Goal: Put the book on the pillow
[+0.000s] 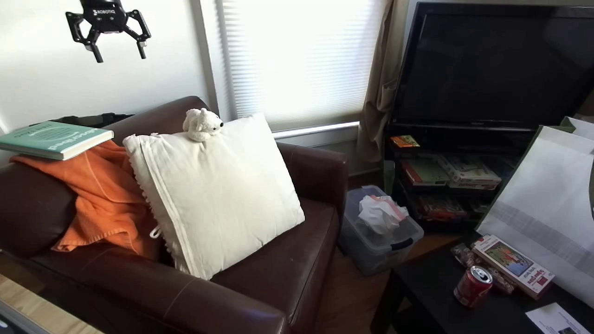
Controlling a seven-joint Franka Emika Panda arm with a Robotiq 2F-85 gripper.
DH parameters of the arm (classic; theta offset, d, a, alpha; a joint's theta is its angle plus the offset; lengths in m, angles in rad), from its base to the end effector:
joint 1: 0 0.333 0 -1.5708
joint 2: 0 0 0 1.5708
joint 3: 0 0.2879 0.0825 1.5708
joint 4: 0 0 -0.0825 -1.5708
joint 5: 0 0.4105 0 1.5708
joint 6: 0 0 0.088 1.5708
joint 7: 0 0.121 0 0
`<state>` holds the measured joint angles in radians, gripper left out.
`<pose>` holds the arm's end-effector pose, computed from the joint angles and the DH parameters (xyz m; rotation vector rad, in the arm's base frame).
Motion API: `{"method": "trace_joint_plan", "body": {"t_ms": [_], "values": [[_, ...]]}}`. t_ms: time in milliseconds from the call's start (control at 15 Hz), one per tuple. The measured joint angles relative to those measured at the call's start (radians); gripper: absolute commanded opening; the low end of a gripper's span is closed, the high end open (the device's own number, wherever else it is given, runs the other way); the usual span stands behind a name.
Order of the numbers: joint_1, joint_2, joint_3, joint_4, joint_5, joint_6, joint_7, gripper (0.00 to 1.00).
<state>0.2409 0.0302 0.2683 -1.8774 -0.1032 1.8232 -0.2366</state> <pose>0.5146 0.2751 0.4335 2.8127 1.1495 -0.1065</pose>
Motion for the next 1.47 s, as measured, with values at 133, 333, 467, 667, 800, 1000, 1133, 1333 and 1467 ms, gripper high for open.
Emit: {"method": "trace_joint_plan", "body": {"t_ms": [133,333,467,667,800,1000,1133,1333,1467], "values": [[0.015,0.080,0.011,0.072,0.005,0.001,-0.080,1.00],[0.030,0.181,0.034,0.171,0.020,-0.001,-0.206,1.00],[0.040,0.233,0.054,0.232,0.024,-0.032,-0.283,1.00],[0.047,0.270,0.063,0.286,0.024,-0.069,-0.326,1.00],[0.047,0.275,0.063,0.296,0.024,-0.073,-0.335,1.00],[0.047,0.276,0.063,0.300,0.024,-0.077,-0.337,1.00],[0.047,0.276,0.063,0.301,0.023,-0.077,-0.337,1.00],[0.047,0.288,0.063,0.307,0.034,-0.056,-0.385,1.00],[0.044,0.316,0.067,0.316,0.080,0.000,-0.469,1.00]]}}
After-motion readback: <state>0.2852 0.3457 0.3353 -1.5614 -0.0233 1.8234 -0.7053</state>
